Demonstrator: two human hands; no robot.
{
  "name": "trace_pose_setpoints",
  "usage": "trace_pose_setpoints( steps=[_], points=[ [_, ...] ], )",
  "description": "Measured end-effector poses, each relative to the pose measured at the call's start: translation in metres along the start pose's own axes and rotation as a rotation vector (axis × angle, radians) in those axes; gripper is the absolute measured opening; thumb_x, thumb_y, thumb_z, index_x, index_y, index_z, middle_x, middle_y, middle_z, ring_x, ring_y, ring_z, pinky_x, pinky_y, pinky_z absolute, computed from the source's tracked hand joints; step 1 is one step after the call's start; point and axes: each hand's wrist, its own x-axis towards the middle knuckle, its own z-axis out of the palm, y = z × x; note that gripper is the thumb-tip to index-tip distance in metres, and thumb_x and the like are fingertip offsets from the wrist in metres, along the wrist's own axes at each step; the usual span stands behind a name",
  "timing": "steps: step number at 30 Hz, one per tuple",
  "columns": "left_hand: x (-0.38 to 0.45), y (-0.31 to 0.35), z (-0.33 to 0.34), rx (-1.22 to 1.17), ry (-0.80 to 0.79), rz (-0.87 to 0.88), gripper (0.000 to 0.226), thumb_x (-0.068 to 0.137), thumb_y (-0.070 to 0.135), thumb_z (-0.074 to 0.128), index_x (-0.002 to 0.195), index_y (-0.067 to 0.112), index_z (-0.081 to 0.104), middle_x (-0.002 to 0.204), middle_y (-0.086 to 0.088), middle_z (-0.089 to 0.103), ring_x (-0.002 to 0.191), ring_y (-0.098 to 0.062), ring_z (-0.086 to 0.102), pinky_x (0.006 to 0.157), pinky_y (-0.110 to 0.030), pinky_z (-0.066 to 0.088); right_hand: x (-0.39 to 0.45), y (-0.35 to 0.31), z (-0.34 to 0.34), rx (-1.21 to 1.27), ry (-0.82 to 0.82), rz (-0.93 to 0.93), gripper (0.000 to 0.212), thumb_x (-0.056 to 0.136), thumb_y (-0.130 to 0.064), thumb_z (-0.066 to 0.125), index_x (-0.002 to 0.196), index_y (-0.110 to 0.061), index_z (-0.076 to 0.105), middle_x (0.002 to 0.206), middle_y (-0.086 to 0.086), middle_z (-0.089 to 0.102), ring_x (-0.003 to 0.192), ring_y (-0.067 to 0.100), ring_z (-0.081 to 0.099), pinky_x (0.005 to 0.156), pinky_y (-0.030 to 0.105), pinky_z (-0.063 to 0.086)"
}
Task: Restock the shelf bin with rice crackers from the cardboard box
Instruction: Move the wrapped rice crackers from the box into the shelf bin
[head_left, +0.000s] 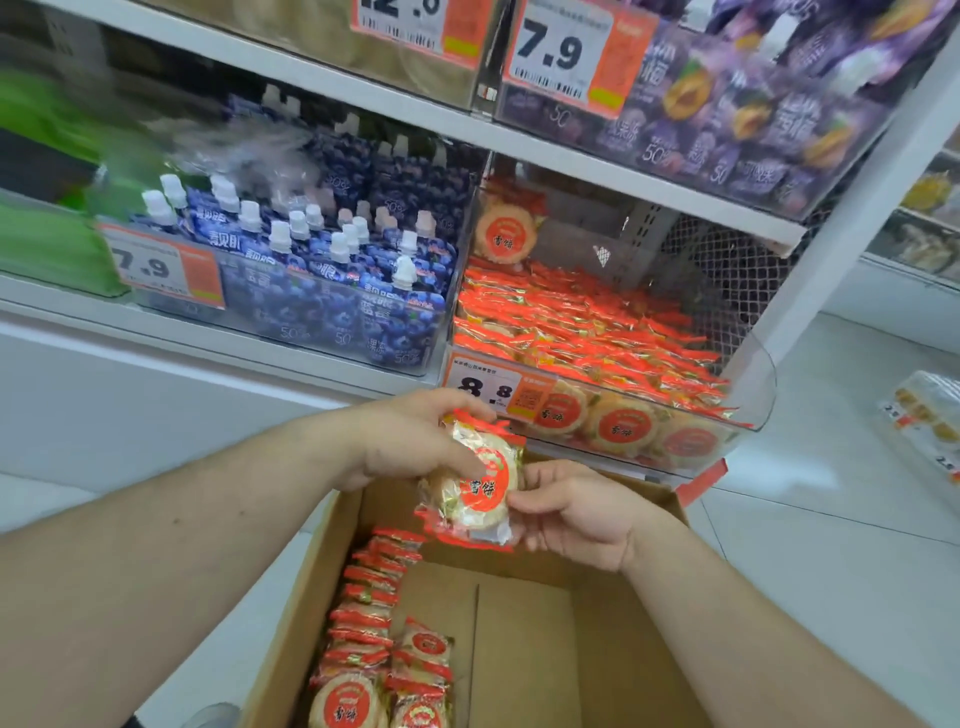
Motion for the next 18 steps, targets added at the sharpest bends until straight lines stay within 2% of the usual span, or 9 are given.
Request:
trace_pose_setpoints(
  steps=[2,5,8,10,12,13,15,18],
  points=[
    [-0.002,0.002,-0.002,0.021,0.038,0.038,0.054,0.079,-0.001,0.072,0.121,0.029,0.059,0.107,-0.008,0.068,0.087,-0.022,0.068,0.074,-0.035,0.056,-0.006,-0.011,0.005,-0.084,0.095,-0.065,0.006,0.089,-0.001,0.060,0.091,-0.007,0.059,0.075,0.008,0.064,0.059,0.013,0.056,0.052,0.021,0.038],
    [-0.006,0.006,-0.008,0.001,0.072,0.092,0.055,0.078,-0.002,0.071,0.119,0.033,0.061,0.105,-0.005,0.069,0.088,-0.022,0.070,0.079,-0.037,0.058,-0.012,-0.024,0.012,-0.132,0.218,-0.173,0.012,0.086,-0.001,0.065,0.089,-0.009,0.056,0.071,0.006,0.060,0.058,0.013,0.052,0.052,0.023,0.036],
    [-0.011,0.014,-0.013,-0.047,0.085,0.183,0.056,0.079,-0.004,0.070,0.117,0.036,0.062,0.107,-0.005,0.070,0.093,-0.023,0.070,0.085,-0.045,0.058,-0.019,-0.039,0.018,-0.124,0.291,-0.245,0.034,0.070,-0.016,0.076,0.098,-0.010,0.057,0.079,0.009,0.064,0.059,0.014,0.053,0.052,0.025,0.035],
    [-0.012,0.018,-0.013,-0.043,0.096,0.246,0.060,0.080,-0.001,0.071,0.121,0.040,0.059,0.112,-0.003,0.067,0.093,-0.024,0.070,0.084,-0.047,0.057,-0.022,-0.047,0.022,-0.135,0.276,-0.277,0.046,0.069,-0.021,0.080,0.109,-0.009,0.060,0.095,0.013,0.069,0.070,0.021,0.062,0.059,0.030,0.043],
    [-0.012,0.021,-0.013,-0.043,0.122,0.312,0.068,0.076,0.007,0.075,0.126,0.048,0.052,0.119,-0.002,0.064,0.098,-0.030,0.067,0.083,-0.051,0.056,-0.025,-0.058,0.027,-0.128,0.229,-0.317,0.045,0.074,-0.014,0.080,0.114,-0.007,0.062,0.106,0.016,0.072,0.089,0.029,0.069,0.075,0.037,0.054],
    [-0.012,0.023,-0.013,-0.052,0.137,0.345,0.073,0.074,0.011,0.075,0.127,0.052,0.049,0.122,-0.001,0.062,0.102,-0.033,0.065,0.085,-0.052,0.056,-0.026,-0.064,0.028,-0.132,0.227,-0.342,0.043,0.074,-0.011,0.076,0.114,-0.005,0.063,0.106,0.017,0.072,0.092,0.029,0.070,0.078,0.037,0.057],
    [-0.011,0.029,-0.013,-0.084,0.214,0.397,0.078,0.070,0.017,0.076,0.130,0.054,0.043,0.129,0.003,0.055,0.111,-0.026,0.060,0.089,-0.047,0.055,-0.028,-0.080,0.028,-0.154,0.281,-0.403,0.040,0.074,-0.008,0.072,0.112,-0.001,0.062,0.101,0.017,0.073,0.084,0.028,0.070,0.070,0.035,0.058],
    [-0.006,0.038,-0.016,-0.147,0.421,0.474,0.069,0.078,0.010,0.073,0.128,0.045,0.039,0.121,0.010,0.048,0.104,-0.007,0.054,0.080,-0.020,0.051,-0.022,-0.112,0.013,-0.139,0.500,-0.481,0.026,0.084,-0.003,0.068,0.109,-0.002,0.062,0.091,0.011,0.073,0.067,0.021,0.064,0.051,0.023,0.051]
  ],
)
